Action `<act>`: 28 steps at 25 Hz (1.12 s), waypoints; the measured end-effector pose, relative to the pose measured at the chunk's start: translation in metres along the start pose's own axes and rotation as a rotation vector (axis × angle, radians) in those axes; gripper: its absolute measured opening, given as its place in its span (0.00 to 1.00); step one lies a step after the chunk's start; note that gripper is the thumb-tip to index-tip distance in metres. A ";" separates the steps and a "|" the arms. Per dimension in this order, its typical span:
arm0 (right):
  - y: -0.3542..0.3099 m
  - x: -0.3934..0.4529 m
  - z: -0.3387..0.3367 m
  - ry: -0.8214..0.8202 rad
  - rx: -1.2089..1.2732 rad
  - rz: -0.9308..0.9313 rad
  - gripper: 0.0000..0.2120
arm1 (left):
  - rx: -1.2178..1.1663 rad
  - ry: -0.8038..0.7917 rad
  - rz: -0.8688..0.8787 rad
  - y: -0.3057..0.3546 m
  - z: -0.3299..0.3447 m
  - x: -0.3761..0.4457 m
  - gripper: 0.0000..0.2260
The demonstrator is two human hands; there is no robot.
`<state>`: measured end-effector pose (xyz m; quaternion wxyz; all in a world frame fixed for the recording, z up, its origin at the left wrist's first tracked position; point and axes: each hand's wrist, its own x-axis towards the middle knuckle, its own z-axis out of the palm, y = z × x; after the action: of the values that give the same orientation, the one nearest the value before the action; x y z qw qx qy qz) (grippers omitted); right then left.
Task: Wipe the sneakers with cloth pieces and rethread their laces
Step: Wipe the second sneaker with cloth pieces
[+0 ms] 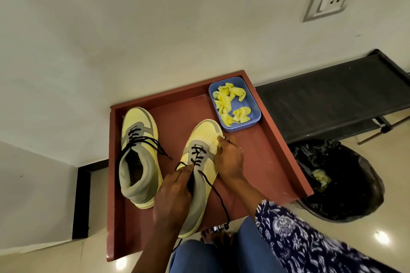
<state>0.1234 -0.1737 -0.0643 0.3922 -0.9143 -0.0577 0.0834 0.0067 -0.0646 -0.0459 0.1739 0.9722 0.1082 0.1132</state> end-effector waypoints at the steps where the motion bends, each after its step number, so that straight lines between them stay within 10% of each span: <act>1: 0.002 -0.008 0.001 0.005 0.011 0.006 0.18 | -0.002 0.001 0.002 0.000 0.000 -0.001 0.21; 14: 0.017 -0.049 0.006 0.081 0.212 0.196 0.16 | -0.054 -0.068 0.056 -0.011 -0.011 -0.007 0.21; 28: 0.018 0.004 -0.002 0.089 -0.018 -0.021 0.17 | -0.027 -0.048 0.078 -0.013 -0.007 -0.009 0.20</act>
<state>0.1284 -0.1865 -0.0768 0.3870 -0.9199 -0.0507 0.0381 -0.0060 -0.0528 -0.0455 0.1850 0.9757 0.0644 0.0980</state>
